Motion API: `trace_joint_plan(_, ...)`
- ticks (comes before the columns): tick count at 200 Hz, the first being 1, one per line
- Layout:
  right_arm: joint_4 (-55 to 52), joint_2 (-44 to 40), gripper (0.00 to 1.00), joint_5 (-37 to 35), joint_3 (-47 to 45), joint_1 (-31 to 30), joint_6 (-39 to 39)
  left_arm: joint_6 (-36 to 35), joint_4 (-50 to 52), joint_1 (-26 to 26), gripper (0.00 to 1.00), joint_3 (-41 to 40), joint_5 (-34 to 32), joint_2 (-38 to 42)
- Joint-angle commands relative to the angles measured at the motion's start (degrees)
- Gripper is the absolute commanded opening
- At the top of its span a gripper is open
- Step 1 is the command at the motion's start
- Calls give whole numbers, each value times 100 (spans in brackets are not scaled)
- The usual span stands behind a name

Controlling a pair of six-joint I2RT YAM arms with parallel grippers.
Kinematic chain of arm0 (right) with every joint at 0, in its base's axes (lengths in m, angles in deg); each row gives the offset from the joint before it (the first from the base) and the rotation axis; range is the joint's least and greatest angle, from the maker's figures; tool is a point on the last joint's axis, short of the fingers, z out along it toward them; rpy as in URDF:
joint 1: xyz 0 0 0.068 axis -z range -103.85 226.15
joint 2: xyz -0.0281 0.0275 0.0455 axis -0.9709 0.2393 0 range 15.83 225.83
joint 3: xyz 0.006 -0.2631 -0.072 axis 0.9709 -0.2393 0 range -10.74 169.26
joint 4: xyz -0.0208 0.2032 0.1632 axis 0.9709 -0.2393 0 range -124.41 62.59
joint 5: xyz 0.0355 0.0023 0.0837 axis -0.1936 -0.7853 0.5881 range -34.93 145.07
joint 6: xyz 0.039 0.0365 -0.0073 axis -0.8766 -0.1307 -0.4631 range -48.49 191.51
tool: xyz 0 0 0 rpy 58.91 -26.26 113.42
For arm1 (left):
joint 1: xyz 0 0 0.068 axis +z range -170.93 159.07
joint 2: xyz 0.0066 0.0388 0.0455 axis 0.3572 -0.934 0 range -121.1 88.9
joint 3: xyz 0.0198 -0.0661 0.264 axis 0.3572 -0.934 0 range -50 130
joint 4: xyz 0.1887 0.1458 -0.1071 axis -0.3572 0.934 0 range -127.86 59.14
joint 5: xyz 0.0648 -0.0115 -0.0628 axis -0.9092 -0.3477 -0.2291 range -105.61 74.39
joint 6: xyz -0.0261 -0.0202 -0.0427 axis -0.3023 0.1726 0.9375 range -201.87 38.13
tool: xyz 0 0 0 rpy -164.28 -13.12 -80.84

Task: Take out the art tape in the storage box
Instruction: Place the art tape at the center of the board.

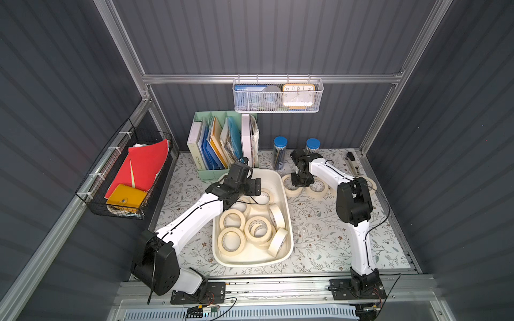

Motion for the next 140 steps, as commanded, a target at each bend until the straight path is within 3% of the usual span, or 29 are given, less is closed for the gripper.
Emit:
trace_joint_plan(1,104,172,0,-13,168,-56,33,66,-29,23,92,-44,44,-17)
trace_joint_plan(54,168,393,0,-292,236,-61,52,66,-19,23,92,-52,34,-39)
trace_joint_plan(79,269,259,38,-349,86,-61,27,58,-4,23,93,-61,22,-50)
trace_joint_plan(90,340,135,48,-341,-33,-60,9,57,-1,23,93,-60,26,-68)
trace_joint_plan(112,502,-209,59,-340,-220,-61,0,57,7,23,94,-58,35,-109)
trace_joint_plan(140,527,-690,64,-138,-279,-68,8,38,60,26,94,-72,-94,-172)
